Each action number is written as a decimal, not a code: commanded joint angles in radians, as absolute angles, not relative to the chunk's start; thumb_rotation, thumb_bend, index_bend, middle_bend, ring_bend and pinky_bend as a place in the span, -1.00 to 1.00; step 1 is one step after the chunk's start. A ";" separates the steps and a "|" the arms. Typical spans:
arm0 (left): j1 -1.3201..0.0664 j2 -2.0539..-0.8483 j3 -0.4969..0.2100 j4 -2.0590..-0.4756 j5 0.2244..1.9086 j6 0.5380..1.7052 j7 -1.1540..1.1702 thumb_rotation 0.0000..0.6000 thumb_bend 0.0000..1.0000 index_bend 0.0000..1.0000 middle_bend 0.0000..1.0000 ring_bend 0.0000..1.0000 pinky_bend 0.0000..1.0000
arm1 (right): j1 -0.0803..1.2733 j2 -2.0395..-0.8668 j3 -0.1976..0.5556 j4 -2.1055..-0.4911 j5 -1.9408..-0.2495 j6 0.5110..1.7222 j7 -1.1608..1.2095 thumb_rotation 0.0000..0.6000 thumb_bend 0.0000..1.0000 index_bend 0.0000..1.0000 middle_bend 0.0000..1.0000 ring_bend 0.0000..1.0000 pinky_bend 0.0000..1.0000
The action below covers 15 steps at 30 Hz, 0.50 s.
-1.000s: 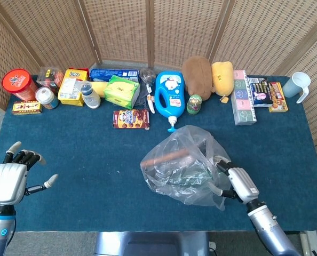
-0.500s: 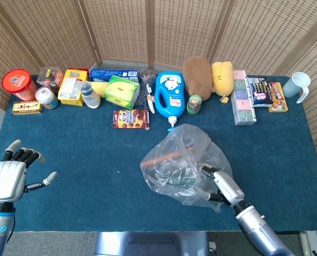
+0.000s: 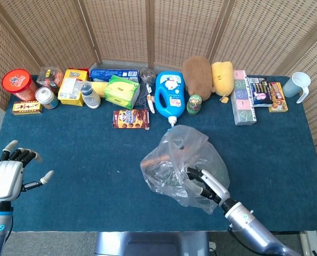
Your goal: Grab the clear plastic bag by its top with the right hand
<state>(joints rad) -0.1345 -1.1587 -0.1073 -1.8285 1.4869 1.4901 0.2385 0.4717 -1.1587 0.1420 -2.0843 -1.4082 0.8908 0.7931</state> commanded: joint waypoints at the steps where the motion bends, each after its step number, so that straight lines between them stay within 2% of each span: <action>1: -0.135 -1.160 -0.107 -1.824 1.482 1.489 0.235 -0.94 -0.67 -0.06 -0.15 -0.37 -0.79 | 0.499 -1.138 0.189 -2.120 -1.389 0.834 1.034 -0.58 -0.34 -0.30 -0.21 -0.30 -0.31; 4: -0.136 -1.165 -0.107 -1.817 1.478 1.489 0.226 -0.93 -0.67 -0.06 -0.15 -0.37 -0.79 | 0.505 -1.130 0.249 -2.136 -1.342 0.823 1.258 -0.59 -0.34 -0.27 -0.16 -0.23 -0.22; 10: -0.136 -1.168 -0.103 -1.813 1.475 1.491 0.222 -0.93 -0.67 -0.06 -0.15 -0.37 -0.79 | 0.523 -1.081 0.320 -2.144 -1.258 0.793 1.370 -0.58 -0.33 -0.19 0.00 0.02 0.12; 12: -0.135 -1.170 -0.102 -1.813 1.475 1.493 0.221 -0.93 -0.67 -0.06 -0.15 -0.37 -0.79 | 0.526 -1.063 0.345 -2.151 -1.218 0.794 1.380 -0.58 -0.32 -0.14 0.07 0.16 0.34; 15: -0.134 -1.172 -0.100 -1.813 1.474 1.494 0.220 -0.93 -0.67 -0.06 -0.15 -0.37 -0.79 | 0.529 -1.042 0.375 -2.163 -1.163 0.797 1.376 -0.59 -0.28 -0.10 0.15 0.35 0.58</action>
